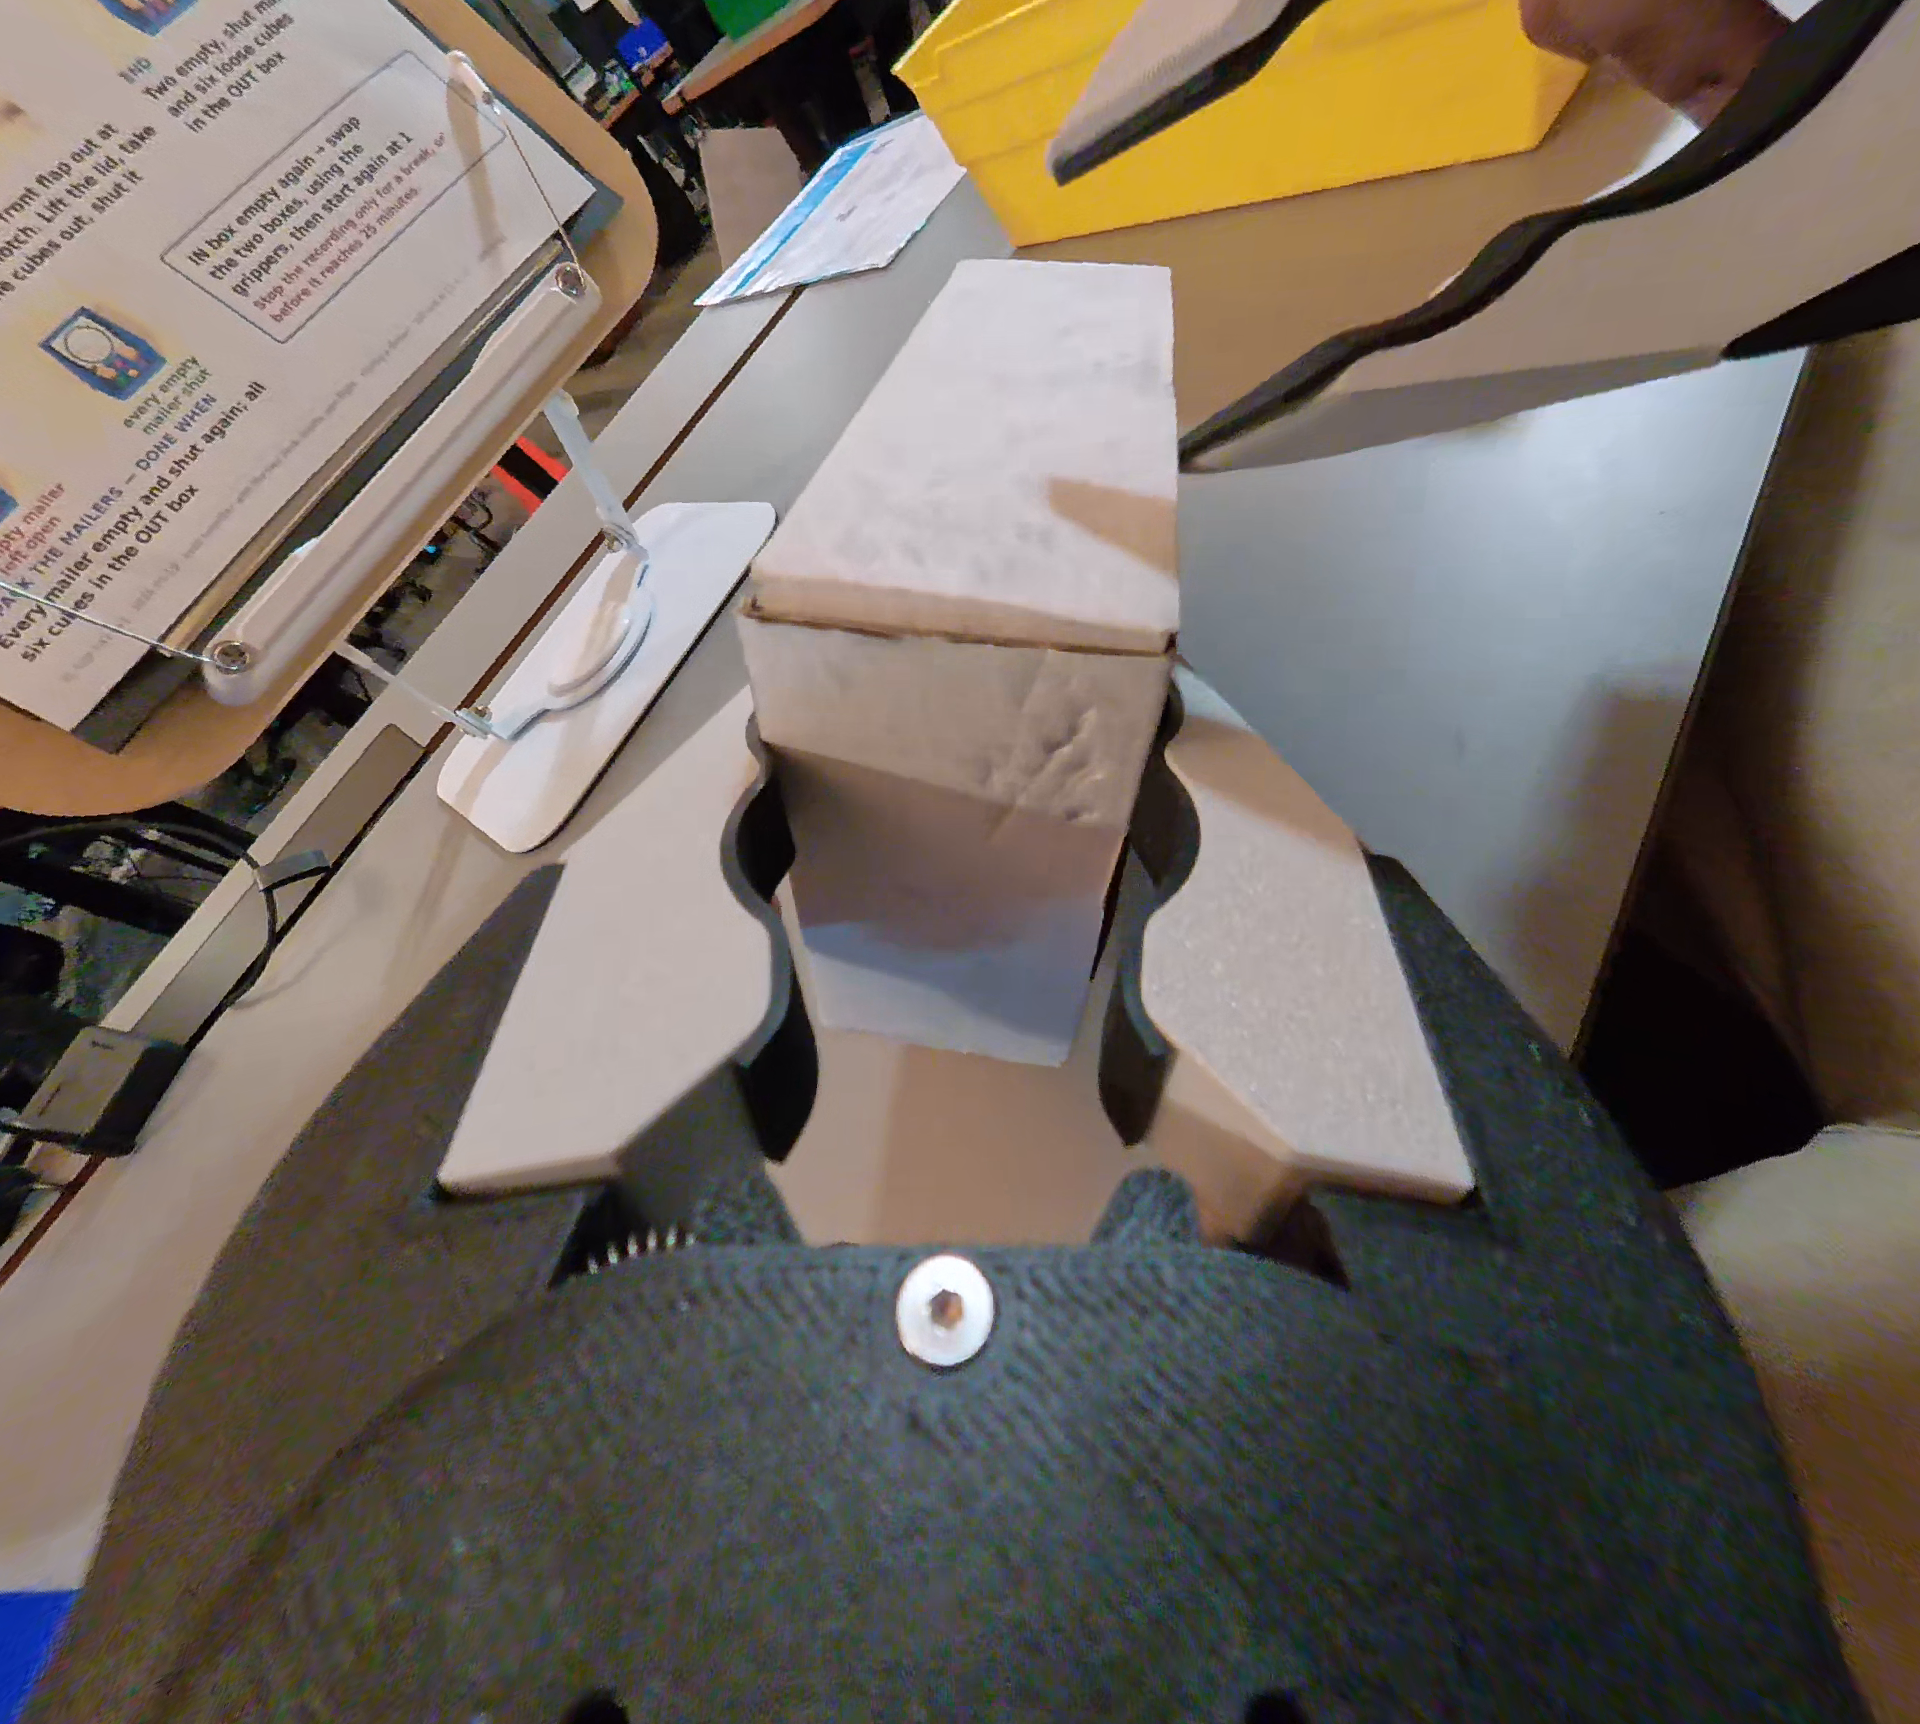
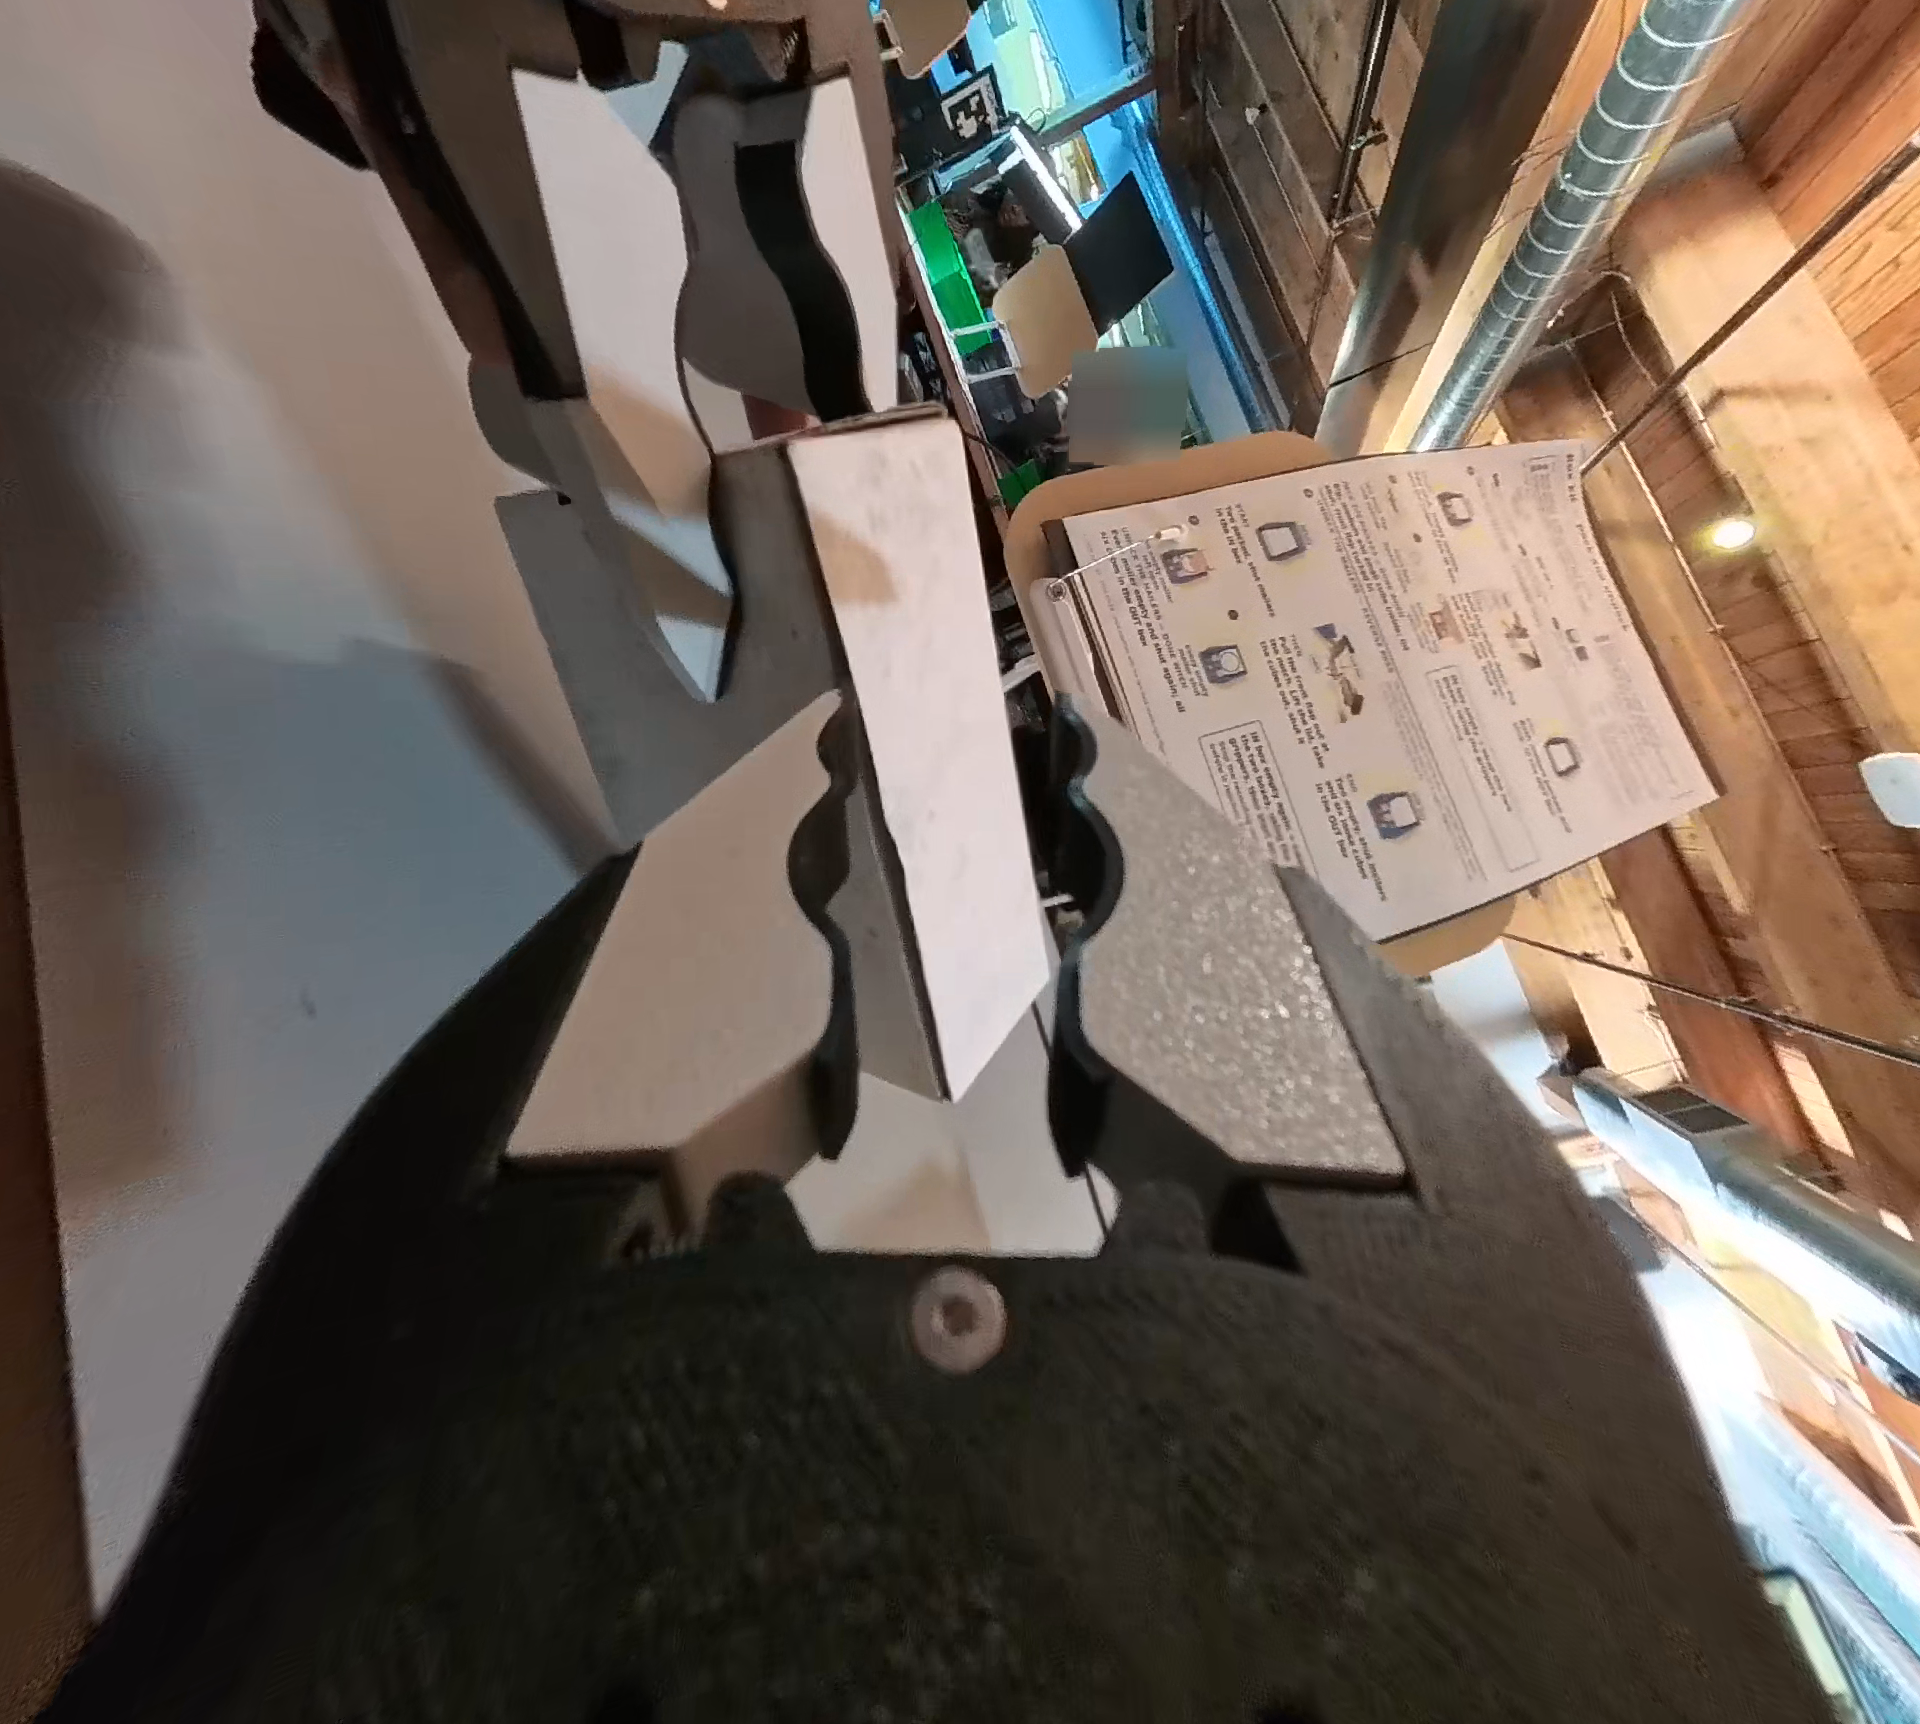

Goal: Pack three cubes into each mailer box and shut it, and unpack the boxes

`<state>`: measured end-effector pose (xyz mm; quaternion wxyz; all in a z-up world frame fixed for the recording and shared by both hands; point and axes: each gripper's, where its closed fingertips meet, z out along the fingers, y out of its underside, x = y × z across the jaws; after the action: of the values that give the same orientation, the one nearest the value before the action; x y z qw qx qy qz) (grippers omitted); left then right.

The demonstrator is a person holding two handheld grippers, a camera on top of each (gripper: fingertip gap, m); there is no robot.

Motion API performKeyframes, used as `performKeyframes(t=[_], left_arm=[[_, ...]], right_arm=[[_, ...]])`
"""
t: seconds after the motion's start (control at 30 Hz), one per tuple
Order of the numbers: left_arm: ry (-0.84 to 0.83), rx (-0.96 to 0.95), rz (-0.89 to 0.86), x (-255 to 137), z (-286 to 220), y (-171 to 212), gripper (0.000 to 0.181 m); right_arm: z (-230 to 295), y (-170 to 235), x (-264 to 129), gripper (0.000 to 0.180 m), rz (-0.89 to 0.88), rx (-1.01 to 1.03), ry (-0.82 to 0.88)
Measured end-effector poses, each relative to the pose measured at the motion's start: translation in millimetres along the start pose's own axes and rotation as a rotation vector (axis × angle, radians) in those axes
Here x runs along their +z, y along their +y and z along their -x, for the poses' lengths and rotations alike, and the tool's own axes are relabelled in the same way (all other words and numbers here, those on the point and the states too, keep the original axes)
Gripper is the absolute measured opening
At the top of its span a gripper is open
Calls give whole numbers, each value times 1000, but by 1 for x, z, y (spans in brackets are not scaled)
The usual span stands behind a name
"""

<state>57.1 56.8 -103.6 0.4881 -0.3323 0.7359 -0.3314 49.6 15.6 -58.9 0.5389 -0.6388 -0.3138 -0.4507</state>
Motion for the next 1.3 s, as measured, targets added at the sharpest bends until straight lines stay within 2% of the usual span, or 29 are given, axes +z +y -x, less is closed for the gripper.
performKeyframes(t=[0.17,0.5,0.77,0.9,1.13,1.3], left_arm=[[23,-24,-6,0,0,2,67],[47,-66,-4,-1,-4,0,66],[48,-36,11,-2,-5,-1,66],[74,-10,-8,0,-18,-11,66],[50,70,-8,0,-16,-9,67],[36,253,-41,-1,-22,-6,67]], right_arm=[[0,10,0,34,31,-29,8],[-6,-4,-1,39,30,-208,136],[1,-4,3,21,44,-172,122],[-2,-8,3,2,38,-132,119],[-14,-8,0,3,62,-42,67],[-29,-12,-5,15,49,82,29]])
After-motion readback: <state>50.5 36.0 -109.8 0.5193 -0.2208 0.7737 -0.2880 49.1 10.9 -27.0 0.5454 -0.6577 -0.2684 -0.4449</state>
